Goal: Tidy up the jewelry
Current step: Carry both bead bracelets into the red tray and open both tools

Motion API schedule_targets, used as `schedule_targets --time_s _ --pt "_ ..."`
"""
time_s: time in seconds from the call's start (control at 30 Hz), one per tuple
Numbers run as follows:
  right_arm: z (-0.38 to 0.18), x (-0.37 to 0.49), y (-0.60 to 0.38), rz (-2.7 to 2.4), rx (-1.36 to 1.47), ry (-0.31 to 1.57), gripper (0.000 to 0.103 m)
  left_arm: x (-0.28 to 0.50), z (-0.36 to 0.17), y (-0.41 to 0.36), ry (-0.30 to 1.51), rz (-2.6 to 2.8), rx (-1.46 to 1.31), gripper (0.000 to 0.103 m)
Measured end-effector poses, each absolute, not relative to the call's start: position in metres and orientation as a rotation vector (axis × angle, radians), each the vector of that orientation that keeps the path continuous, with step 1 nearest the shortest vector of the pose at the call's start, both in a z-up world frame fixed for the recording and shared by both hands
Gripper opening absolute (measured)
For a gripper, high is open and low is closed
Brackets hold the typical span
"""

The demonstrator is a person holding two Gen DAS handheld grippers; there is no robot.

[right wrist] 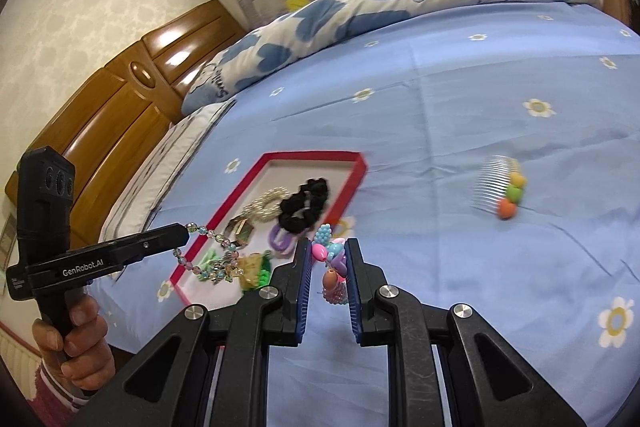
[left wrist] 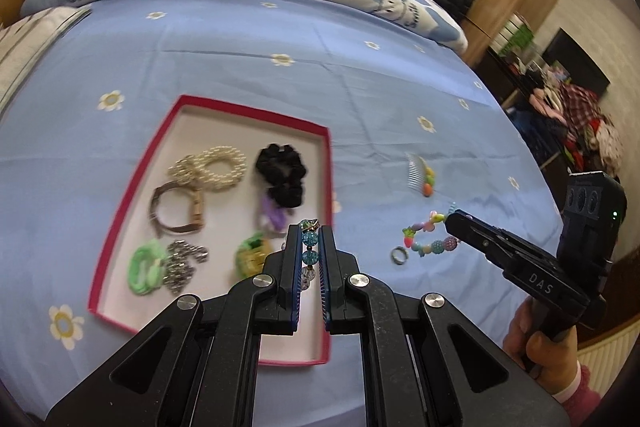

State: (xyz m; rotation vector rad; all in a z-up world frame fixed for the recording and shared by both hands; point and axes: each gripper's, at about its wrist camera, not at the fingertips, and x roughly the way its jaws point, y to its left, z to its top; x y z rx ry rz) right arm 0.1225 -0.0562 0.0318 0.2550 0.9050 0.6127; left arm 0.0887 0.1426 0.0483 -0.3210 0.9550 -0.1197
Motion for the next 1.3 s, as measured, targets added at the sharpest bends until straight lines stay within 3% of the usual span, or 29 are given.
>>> schedule_targets --time_s 0.63,1.3 --pt "0.023 0.111 0.042 0.818 0.190 0.977 0.016 0.073 0.020 0.189 1.005 -0.068 -0.429 0.007" --pt "-0.033 0.110 0.062 0.782 0.133 1.104 0.016 0.064 -0.029 0.229 1.092 0.075 -0.469 0.007"
